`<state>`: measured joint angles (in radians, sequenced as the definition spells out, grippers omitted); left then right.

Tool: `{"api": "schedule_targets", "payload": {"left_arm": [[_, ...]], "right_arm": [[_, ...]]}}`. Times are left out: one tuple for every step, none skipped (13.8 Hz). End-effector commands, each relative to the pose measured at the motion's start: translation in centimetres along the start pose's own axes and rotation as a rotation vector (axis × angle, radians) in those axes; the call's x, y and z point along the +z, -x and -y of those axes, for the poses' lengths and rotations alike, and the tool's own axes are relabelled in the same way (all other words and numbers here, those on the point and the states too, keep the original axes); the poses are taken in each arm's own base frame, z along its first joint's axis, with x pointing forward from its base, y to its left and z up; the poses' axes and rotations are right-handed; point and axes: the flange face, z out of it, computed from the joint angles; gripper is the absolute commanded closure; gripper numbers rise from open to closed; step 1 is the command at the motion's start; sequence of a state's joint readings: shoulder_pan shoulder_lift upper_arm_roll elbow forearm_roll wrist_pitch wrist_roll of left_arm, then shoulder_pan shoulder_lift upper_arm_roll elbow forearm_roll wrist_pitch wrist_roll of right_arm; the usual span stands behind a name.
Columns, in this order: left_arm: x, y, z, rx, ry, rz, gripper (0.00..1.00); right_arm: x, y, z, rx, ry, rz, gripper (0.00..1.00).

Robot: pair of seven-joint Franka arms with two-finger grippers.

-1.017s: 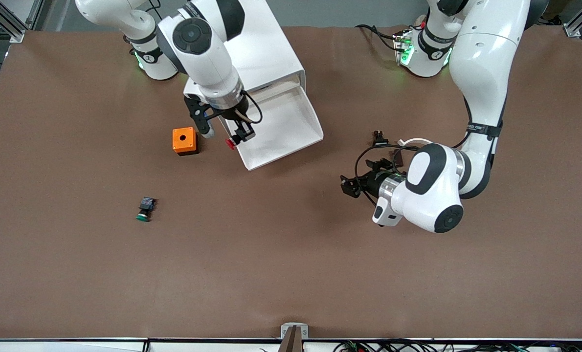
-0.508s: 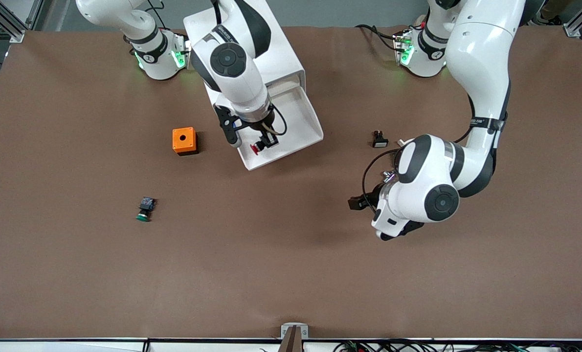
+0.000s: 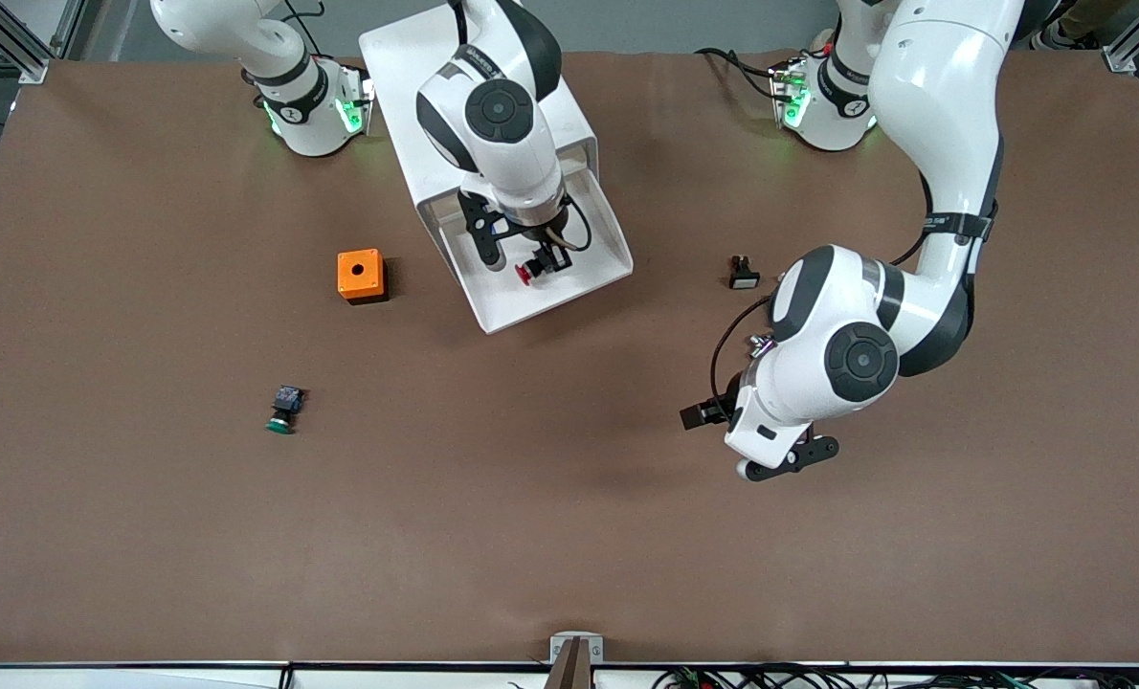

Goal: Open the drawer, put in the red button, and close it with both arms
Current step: 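Carry the red button over the open drawer with the right gripper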

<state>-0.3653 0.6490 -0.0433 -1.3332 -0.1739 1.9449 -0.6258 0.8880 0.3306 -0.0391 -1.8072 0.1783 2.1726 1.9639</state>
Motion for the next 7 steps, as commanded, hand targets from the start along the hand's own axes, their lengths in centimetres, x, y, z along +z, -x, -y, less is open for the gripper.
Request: {"api": "schedule_targets", "payload": {"left_arm": [[-1.30,0.46,0.01,0.024,-0.007,-0.032,0.00],[-1.55,0.53,0.00,0.025,-0.005,-0.034,0.00],[-1.66,0.55,-0.01,0.025,-0.004,-0.035,0.00],[-1.59,0.57,0.02,0.025,-0.005,-0.034,0.00],[-1.68,0.55,0.09,0.024,-0.007,-0.033,0.00],[-1.76,0.66,0.01,0.024,-0.007,-0.033,0.00],[-1.64,0.65,0.00,0.024,-0.008,-0.032,0.00]], "right_arm": [[0.21,1.58,1.30,0.042,-0.009,0.015,1.00],[0.42,1.82,1.75,0.053,-0.012,0.016,1.00],[0.56,2.00,2.06,0.058,-0.014,0.017,1.00],[0.76,2.04,2.18,0.060,-0.013,0.016,1.00],[0.86,2.02,2.18,0.060,-0.011,0.015,1.00],[0.90,2.01,2.14,0.060,-0.007,0.013,1.00],[0.98,1.97,2.10,0.060,-0.005,0.012,1.00]]}}
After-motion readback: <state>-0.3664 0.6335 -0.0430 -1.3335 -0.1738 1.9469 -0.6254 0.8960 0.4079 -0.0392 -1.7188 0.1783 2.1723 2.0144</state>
